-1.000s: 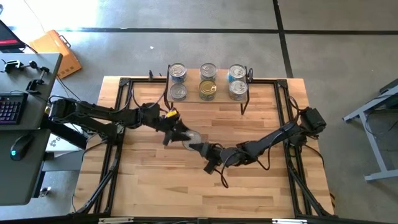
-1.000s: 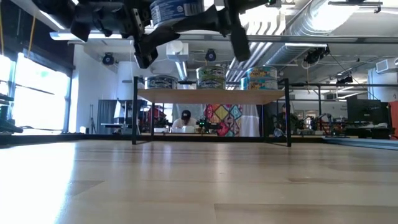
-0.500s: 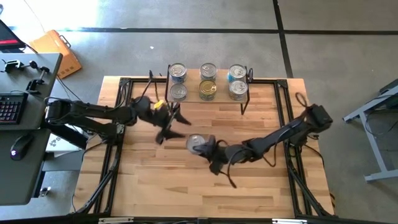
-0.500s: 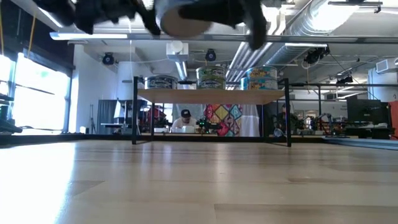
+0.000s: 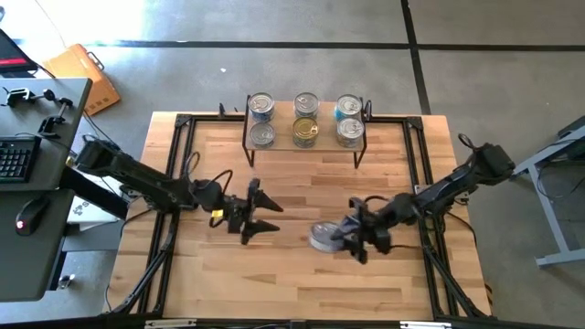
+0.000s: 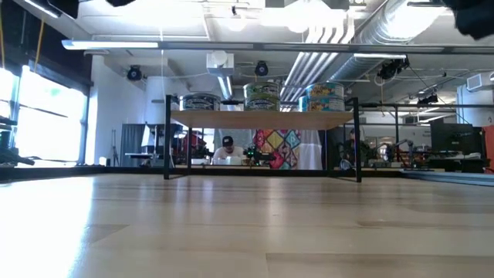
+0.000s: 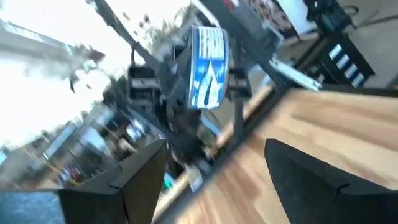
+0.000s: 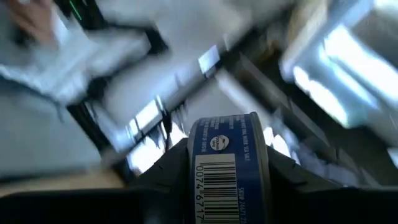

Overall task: Stack canned seafood by type on shelf
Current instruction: Stack the blue tuna can on top of the blue tuna can on the shelf

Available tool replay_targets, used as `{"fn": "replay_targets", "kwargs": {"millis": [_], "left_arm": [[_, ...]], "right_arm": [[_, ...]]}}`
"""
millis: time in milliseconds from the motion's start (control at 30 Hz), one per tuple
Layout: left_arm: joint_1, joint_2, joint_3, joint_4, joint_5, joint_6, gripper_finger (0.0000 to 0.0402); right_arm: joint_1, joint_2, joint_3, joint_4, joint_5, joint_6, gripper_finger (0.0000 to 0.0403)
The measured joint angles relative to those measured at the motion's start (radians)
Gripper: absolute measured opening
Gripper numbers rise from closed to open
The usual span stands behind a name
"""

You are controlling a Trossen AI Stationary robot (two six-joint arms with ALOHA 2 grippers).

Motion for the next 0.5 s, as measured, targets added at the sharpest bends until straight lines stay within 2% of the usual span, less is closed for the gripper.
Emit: {"fn": "replay_targets", "kwargs": {"millis": [100,200,300,400,500], "left_arm": [[-0.022,0.091,0.0,0.172,-0.002,0.063,0.0262],[-0.032,0.192,0.016,0.352,-0.005,0.135,0.0262],[-0.035,0.289,0.067,0.445,0.002,0.173,0.0262],[-0.035,0.364,0.139,0.475,0.002,0.164,0.0262],[-0.035,0.415,0.206,0.476,0.002,0.155,0.0262]], "right_arm": [[-0.033,0.001,-0.02,0.107,-0.192,0.021,0.0119],[-0.064,0.001,-0.011,0.158,-0.31,0.046,0.0119],[-0.087,0.001,0.019,0.138,-0.377,0.063,0.0119],[-0.106,0.001,0.057,0.069,-0.437,0.078,0.0119],[-0.113,0.002,0.092,-0.019,-0.455,0.086,0.0119]]}}
